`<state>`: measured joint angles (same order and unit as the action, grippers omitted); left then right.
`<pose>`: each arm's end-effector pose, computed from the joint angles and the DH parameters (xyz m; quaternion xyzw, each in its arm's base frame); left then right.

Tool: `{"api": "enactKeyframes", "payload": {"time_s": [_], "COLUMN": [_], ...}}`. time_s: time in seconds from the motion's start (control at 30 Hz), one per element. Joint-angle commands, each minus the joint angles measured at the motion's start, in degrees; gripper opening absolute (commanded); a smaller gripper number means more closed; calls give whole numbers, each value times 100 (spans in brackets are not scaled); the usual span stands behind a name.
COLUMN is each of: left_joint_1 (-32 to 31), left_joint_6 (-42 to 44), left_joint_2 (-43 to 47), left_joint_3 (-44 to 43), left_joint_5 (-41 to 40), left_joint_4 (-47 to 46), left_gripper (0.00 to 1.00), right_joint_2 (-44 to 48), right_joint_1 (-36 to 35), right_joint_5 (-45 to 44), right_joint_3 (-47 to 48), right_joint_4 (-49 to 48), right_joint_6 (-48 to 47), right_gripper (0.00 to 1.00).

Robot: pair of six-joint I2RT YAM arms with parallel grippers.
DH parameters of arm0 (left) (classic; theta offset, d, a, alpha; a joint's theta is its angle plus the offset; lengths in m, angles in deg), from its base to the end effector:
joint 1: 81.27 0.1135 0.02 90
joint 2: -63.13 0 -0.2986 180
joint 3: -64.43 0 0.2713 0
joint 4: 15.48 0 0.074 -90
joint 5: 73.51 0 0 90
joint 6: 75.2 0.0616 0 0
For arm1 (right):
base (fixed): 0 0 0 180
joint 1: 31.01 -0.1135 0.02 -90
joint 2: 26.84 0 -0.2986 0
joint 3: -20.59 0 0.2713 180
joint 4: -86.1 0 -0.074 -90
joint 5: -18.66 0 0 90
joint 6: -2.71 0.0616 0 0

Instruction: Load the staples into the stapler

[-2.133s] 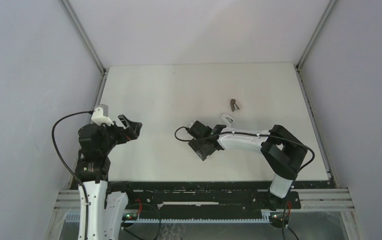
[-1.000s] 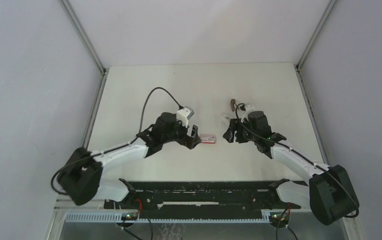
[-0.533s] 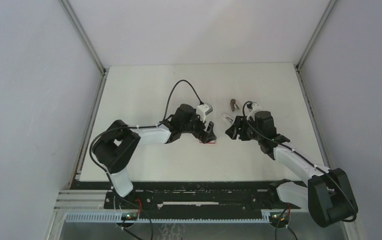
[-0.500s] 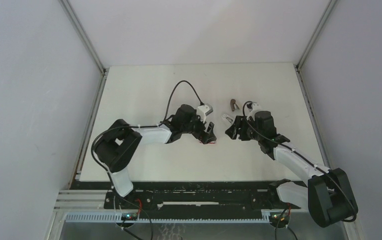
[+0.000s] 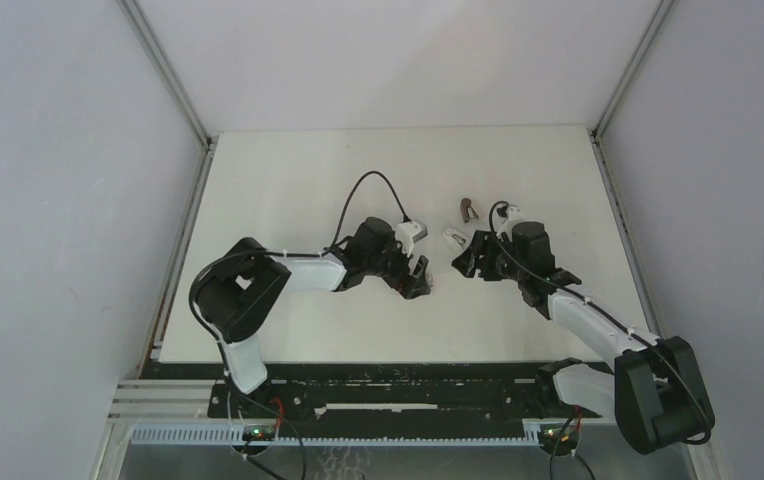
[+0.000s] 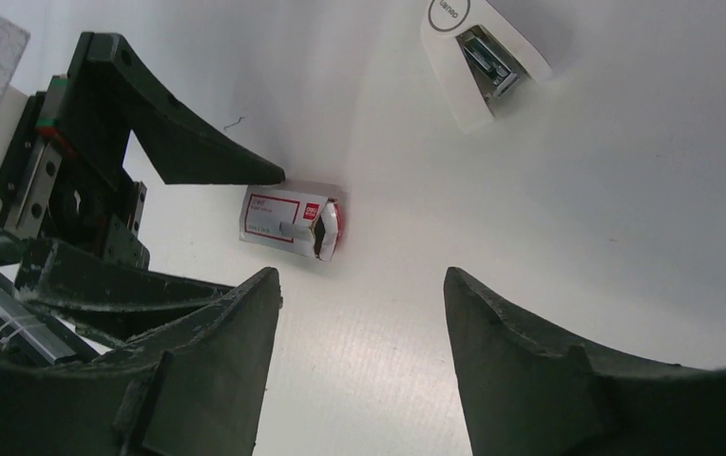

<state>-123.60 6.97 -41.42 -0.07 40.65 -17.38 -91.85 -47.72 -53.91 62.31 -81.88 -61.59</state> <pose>0.2825 -0.2914 0.1475 0.3482 0.8128 -0.3517 0.3074 0.2355 0.0900 0.2001 -0.0006 0.8808 0.2897 0.3746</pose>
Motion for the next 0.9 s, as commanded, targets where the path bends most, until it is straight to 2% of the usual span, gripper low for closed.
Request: {"api": "enactKeyframes", "payload": {"time_s": [0.0, 0.17, 0.53, 0.73, 0.87], "left_joint_1": [-200, -498, -926, -1012, -1048], "left_joint_6": [225, 509, 949, 940, 949], "left_joint_2": [396, 559, 511, 534, 585], "left_joint_3": [182, 276, 184, 274, 356], "left_joint_5": [-259, -995, -2153, -2099, -1956], "left_joint_4": [224, 473, 746, 700, 601], "left_gripper": [89, 87, 61, 52, 52], "right_joint_2": [-28, -58, -349, -951, -1440], "right_joint_1": [53, 77, 156, 323, 369], "right_joint_5": [93, 106, 362, 1035, 1415], "right_joint_3": [5, -6, 1, 101, 246], "right_joint_4": [-324, -368, -503, -689, -746], "right_joint_6": [117, 154, 303, 482, 567], "right_gripper": [63, 63, 61, 49, 40]}}
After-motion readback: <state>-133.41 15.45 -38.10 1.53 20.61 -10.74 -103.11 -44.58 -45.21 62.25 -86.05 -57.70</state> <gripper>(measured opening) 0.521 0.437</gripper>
